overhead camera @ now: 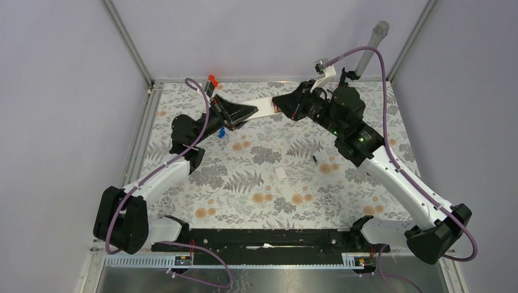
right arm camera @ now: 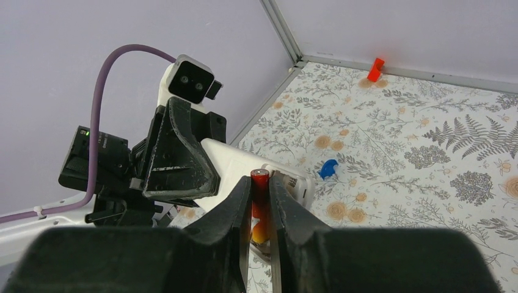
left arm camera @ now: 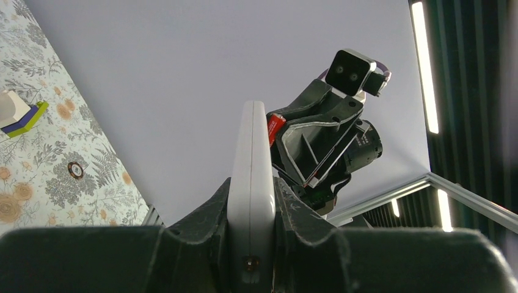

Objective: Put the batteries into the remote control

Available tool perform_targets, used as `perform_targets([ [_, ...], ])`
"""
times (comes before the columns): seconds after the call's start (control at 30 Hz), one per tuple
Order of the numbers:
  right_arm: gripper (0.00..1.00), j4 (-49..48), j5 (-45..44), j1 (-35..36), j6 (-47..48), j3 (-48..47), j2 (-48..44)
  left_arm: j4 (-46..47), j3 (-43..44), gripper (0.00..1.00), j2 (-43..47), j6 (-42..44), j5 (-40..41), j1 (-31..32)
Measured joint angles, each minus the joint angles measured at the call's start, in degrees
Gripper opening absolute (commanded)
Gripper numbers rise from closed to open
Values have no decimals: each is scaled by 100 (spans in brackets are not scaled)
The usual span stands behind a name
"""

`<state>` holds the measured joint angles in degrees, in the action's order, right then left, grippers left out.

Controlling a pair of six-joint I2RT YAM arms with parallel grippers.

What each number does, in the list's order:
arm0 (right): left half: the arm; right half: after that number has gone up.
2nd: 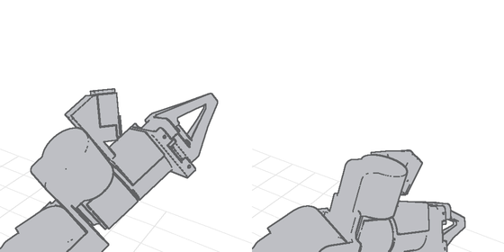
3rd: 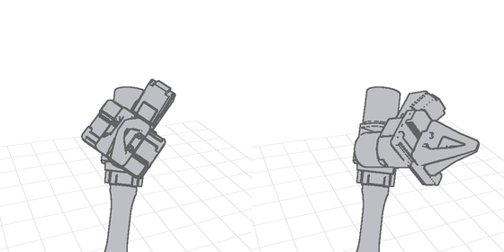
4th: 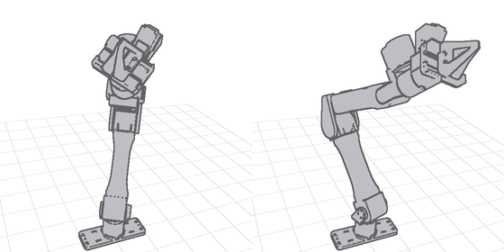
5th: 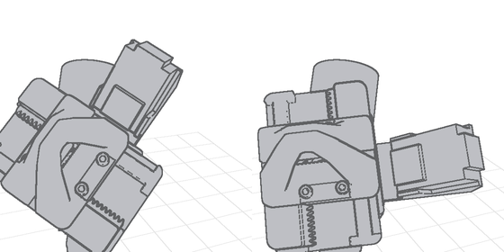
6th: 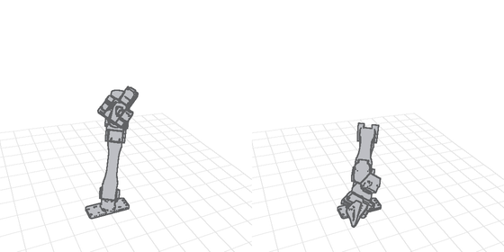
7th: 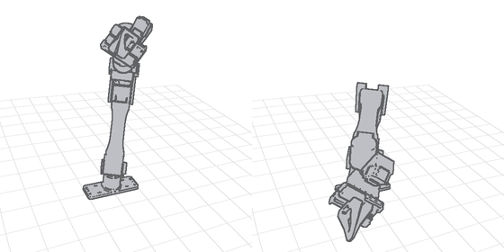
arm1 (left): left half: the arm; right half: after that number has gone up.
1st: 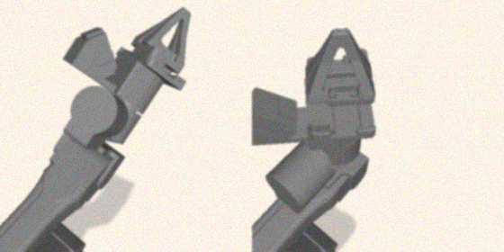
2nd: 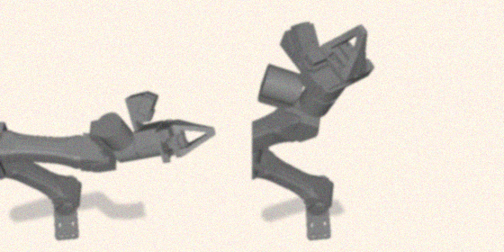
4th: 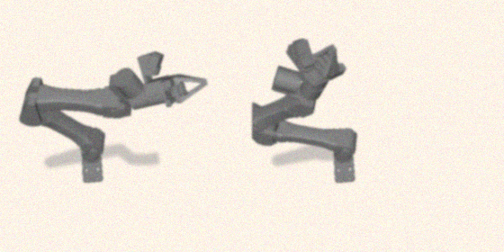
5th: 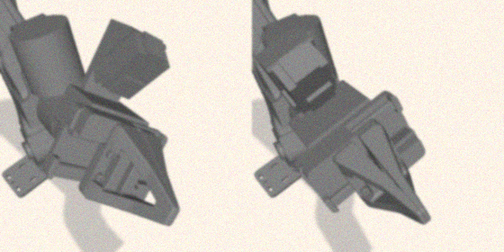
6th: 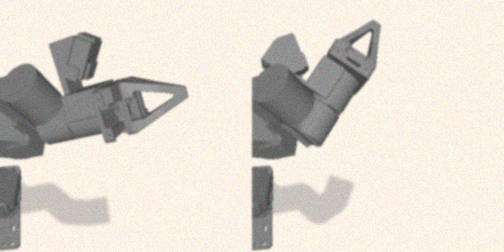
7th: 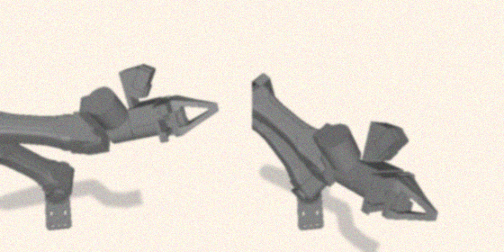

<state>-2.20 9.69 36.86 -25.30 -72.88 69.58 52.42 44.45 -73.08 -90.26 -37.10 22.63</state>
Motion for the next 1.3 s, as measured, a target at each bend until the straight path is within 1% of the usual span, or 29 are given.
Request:
perform_targets([
  [0.13,22,7,-7,0,-2,-2,0,7,0,0,-7,-22,-2,0],
  [0.37,29,52,-74,17,-55,-55,24,9,0,0,-7,-22,17,4],
  [0.6,32,195,-181,59,-68,-199,94,9,-4,0,-7,-20,70,4],
  [0.7,30,229,-236,66,-70,-205,94,9,-4,0,-15,-20,70,4],
  [0.77,27,247,-286,70,-81,-205,94,7,-4,0,-17,-20,72,9],
  [0.87,19,269,-358,70,-107,-205,94,7,-4,0,-17,-20,72,9],
  [1.2,18,308,-597,83,-278,-205,94,7,-4,0,-28,-20,111,13],
  [1.3,22,304,-621,85,-321,-205,94,7,-4,0,-28,-28,133,13],
])
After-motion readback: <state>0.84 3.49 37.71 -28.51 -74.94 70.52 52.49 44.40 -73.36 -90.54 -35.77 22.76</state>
